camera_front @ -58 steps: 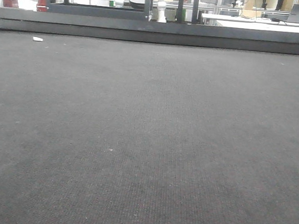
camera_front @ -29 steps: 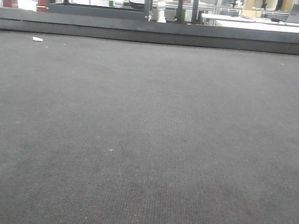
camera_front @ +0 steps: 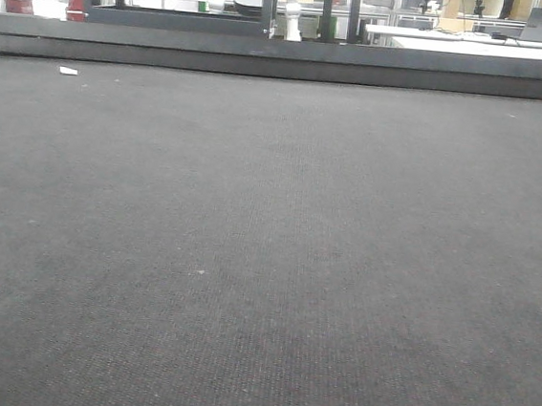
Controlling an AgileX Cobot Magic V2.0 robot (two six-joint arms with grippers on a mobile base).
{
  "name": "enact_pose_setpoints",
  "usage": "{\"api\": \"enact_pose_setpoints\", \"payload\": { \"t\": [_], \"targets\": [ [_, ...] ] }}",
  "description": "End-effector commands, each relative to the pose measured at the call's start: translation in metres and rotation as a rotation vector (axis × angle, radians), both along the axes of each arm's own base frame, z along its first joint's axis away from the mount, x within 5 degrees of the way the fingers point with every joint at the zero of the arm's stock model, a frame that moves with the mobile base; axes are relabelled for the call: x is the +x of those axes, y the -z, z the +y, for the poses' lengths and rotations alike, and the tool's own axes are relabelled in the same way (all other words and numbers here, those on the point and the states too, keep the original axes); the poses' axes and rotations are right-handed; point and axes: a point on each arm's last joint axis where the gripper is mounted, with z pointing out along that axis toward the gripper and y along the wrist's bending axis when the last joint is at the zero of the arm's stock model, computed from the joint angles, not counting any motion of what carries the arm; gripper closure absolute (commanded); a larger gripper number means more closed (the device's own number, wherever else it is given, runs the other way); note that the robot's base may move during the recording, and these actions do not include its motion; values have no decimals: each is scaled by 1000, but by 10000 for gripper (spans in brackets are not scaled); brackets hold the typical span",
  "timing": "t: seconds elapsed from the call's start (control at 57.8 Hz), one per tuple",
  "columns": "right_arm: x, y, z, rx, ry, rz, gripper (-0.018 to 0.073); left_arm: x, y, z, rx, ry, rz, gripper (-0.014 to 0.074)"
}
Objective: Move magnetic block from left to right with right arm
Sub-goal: 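Hold the red cube raised in the right gripper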
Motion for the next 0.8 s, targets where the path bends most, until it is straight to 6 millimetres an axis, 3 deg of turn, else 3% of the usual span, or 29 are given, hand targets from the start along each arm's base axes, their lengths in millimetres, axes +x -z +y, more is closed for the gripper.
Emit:
{"api": "enact_pose_setpoints", "payload": {
  "t": [0.0, 0.779],
  "targets": [
    [-2, -17, 1, -25, -4, -117, 323, -1, -5, 0, -14, -1, -82, 722],
    [-2, -17, 1, -25, -4, -117, 323, -1, -5, 0, -14, -1, -82, 722]
  ]
}}
